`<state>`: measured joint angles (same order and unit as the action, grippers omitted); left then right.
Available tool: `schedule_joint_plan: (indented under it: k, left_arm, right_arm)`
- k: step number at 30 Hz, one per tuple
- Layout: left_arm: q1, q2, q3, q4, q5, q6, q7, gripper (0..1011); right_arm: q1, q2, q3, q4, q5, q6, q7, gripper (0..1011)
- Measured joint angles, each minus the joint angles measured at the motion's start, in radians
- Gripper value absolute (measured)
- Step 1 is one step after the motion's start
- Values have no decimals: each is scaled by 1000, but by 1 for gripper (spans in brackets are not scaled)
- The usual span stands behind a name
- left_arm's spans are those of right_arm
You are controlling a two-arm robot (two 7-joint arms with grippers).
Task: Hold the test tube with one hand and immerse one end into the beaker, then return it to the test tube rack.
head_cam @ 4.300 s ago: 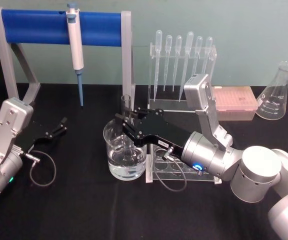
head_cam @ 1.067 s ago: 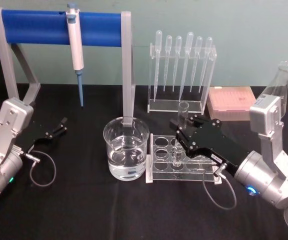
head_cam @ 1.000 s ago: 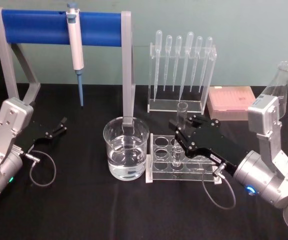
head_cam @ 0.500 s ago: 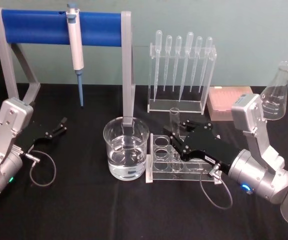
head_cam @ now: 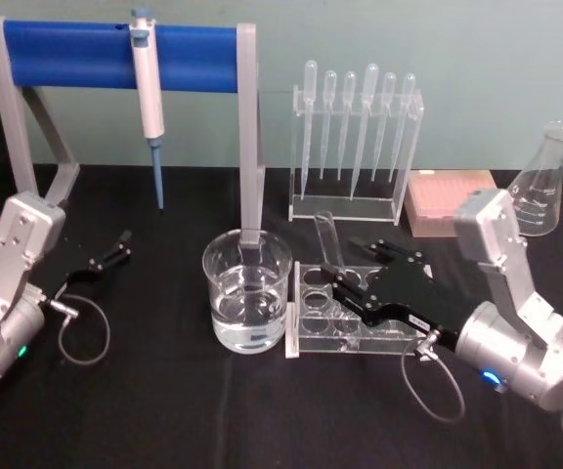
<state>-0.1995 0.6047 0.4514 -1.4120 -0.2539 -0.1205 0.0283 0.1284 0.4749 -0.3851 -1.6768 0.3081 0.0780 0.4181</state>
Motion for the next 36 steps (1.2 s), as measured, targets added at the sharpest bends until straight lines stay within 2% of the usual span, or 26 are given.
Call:
schedule_joint_plan:
  k: [3,8,9,10,12,13,15,18,20,25,29,36]
  left_arm:
    - [0,0,0,0,0,0,0,1000]
    - [0,0,0,0,0,0,0,1000]
    - [0,0,0,0,0,0,0,1000]
    - [0,0,0,0,0,0,0,1000]
    - [0,0,0,0,0,0,0,1000]
    - [0,0,0,0,0,0,0,1000]
    - [0,0,0,0,0,0,0,1000]
    - [0,0,0,0,0,0,0,1000]
    - [0,0,0,0,0,0,0,1000]
    - [0,0,0,0,0,0,0,1000]
    - [0,0,0,0,0,0,0,1000]
    - [0,0,0,0,0,0,0,1000]
  right_arm:
    - [-38,15,15,-41,-1,8,-17,573]
    - [-171,61,79,-177,-4,24,-77,758]
    - [-191,65,91,-194,-5,24,-85,758]
    - [-191,65,91,-194,-5,24,-85,813]
    - [-264,77,142,-243,-10,17,-126,849]
    - [-264,77,142,-243,-10,17,-126,885]
    - [-333,73,206,-261,-15,-14,-183,944]
    - [-359,57,247,-246,-23,-36,-222,1002]
    - [-360,40,269,-214,-42,-45,-260,1002]
    - [-308,2,282,-111,-92,-53,-315,1002]
    - [-226,-32,270,4,-123,-65,-326,1002]
    - [-155,-69,239,102,-181,-75,-330,1002]
